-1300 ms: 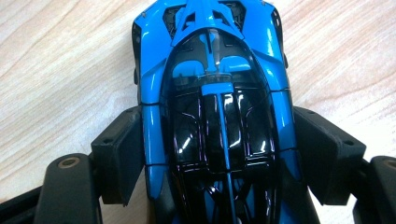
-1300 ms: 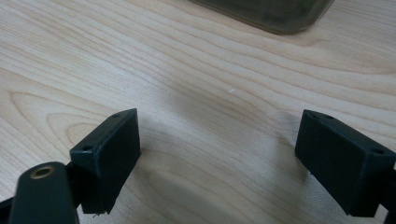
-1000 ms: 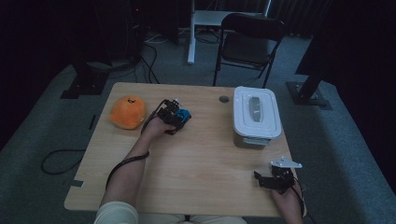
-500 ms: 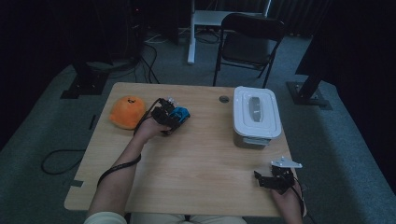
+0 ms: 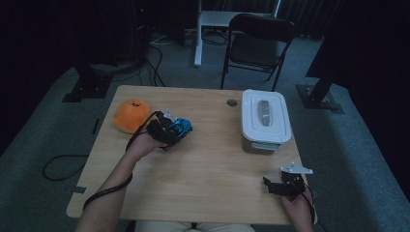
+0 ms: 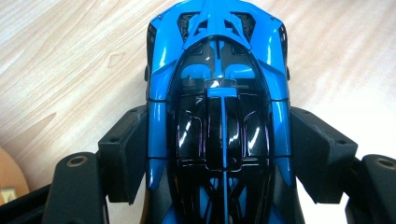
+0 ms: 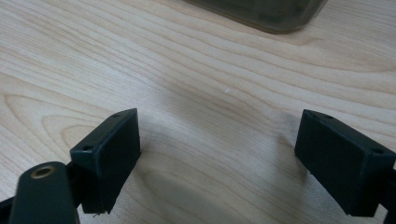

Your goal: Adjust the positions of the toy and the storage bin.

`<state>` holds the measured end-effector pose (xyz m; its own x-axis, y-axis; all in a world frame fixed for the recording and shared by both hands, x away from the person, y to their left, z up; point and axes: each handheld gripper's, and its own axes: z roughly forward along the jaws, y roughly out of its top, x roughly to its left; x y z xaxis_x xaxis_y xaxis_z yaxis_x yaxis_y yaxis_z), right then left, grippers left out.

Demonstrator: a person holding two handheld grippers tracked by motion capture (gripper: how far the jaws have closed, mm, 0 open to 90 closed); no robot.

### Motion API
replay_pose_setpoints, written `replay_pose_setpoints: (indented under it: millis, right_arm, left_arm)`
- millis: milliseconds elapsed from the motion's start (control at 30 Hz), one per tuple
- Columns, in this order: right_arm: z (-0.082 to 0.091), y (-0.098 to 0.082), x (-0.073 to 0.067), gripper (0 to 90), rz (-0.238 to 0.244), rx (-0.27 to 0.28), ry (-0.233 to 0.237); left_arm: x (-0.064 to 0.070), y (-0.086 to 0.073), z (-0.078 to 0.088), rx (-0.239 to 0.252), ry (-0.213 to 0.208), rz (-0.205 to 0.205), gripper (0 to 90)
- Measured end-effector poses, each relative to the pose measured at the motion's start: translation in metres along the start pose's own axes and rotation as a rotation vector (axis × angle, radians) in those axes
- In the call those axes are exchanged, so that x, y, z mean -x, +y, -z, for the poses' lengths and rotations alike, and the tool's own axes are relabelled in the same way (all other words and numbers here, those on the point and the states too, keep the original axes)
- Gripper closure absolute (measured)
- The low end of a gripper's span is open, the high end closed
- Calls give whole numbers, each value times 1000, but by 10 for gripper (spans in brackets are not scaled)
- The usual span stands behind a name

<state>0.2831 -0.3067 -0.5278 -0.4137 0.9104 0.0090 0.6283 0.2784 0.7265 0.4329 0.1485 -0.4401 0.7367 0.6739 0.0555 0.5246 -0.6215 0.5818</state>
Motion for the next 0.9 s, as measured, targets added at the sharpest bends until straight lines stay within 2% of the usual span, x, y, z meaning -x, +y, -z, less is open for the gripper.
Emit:
replay_pose_setpoints:
  millis: [33, 100, 133, 167, 200, 300, 400, 433, 633, 700, 733, 767, 900]
  right_arm:
    - [0, 0, 0, 137, -1, 0, -1]
    - [0, 0, 0, 137, -3, 0, -2]
    - [0, 0, 0, 137, -3, 0, -2]
    - [0, 0, 0, 137, -3, 0, -2]
    - [0, 0, 0, 137, -3, 0, -2]
    - [0, 0, 0, 137, -3, 0, -3]
    - [0, 0, 0, 137, -3, 0, -4]
    - [0, 0, 0, 137, -3, 0, -4]
    - [0, 0, 0, 137, -3, 0, -4]
    - [0, 0, 0, 137, -3, 0, -4]
    - [0, 0, 0, 137, -3, 0, -4]
    - [0, 0, 0, 137, -4, 0, -5]
    - [0, 0, 0, 137, -4, 0, -5]
  left_arm:
    - [0, 0, 0, 0, 0, 0, 287]
    - [11, -12, 13, 15, 9, -23, 287]
    - [11, -12, 13, 15, 9, -23, 287]
    - [16, -18, 19, 19, -10, -31, 287]
    - [16, -18, 19, 19, -10, -31, 287]
    - [25, -31, 28, 18, -21, -62, 287]
    - [29, -39, 30, 13, -27, -69, 287]
    - [33, -47, 32, 9, -44, -76, 287]
    - [50, -72, 33, -22, -51, -119, 287]
    - [53, -79, 34, -29, -64, -121, 287]
    - [53, -79, 34, -29, -64, -121, 287]
    - [57, -86, 36, -34, -81, -125, 287]
    - [64, -95, 38, -39, -83, -140, 287]
